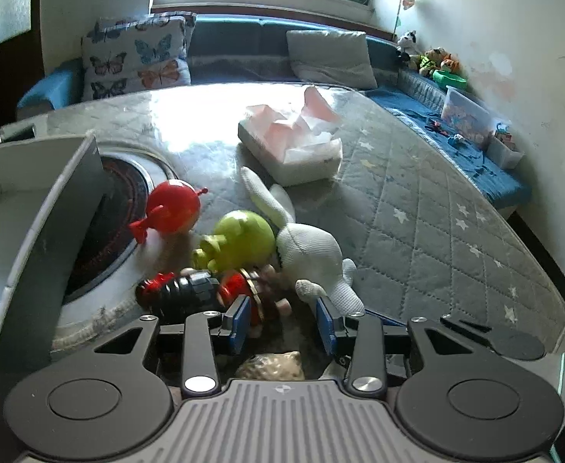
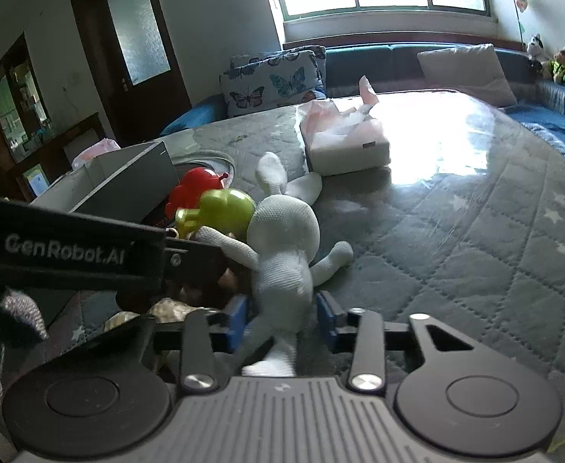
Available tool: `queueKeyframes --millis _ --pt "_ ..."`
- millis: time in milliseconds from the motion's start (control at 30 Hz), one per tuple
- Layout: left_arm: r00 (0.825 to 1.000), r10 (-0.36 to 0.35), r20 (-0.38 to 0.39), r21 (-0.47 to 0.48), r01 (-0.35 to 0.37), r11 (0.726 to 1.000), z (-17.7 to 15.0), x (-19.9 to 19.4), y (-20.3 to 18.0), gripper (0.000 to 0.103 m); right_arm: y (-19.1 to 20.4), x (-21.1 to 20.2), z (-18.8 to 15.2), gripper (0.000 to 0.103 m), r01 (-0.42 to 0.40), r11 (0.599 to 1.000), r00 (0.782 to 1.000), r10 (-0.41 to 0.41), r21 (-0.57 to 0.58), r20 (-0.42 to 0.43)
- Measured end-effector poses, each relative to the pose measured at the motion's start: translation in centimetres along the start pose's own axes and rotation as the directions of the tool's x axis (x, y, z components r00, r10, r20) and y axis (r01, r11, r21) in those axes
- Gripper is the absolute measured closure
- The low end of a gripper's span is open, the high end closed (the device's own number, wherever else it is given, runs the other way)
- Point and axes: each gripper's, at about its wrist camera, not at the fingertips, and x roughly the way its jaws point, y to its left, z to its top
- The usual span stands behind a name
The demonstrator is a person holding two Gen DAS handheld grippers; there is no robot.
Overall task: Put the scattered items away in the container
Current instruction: 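Reach the left gripper to the white bunny plush and close on it, then lift the white bunny plush off the table with the left gripper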
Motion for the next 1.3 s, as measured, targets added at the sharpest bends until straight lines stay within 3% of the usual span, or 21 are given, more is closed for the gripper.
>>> queueKeyframes --millis 267,467,700,867,1300 --pt "0.999 -0.025 -0.02 0.009 0.025 1.0 0.3 0.7 -1.2 0.063 -1.2 -0.6 -0.3 0.076 -0.014 0.999 1.0 0.014 0.04 0.013" --pt "0.989 -0.108 -0.1 -0.066 0.102 0.993 0.4 2.4 -2.0 0.063 -2.5 -2.2 -1.3 0.076 -0.003 0.996 1.0 0.001 0.084 0.022" --pt "0.975 -0.18 -0.129 -0.122 0.164 0.979 0.5 3.4 -3.1 0.063 -3.7 -3.6 -2.2 0.076 0.004 0.995 1.0 -0.006 0.103 0.025" --pt "0.974 -0.178 -0.139 -0.102 0.165 0.981 0.7 4.5 -4.2 0.063 -3.8 -3.7 -2.3 0.076 -0.004 0.996 1.0 0.001 0.09 0.025" --pt "0.988 -0.145 -0.054 -0.012 0.145 0.989 0.2 3.2 -5.1 0.074 -3.5 -3.9 -2.3 0.077 -0.02 0.998 0.999 0.018 0.068 0.029"
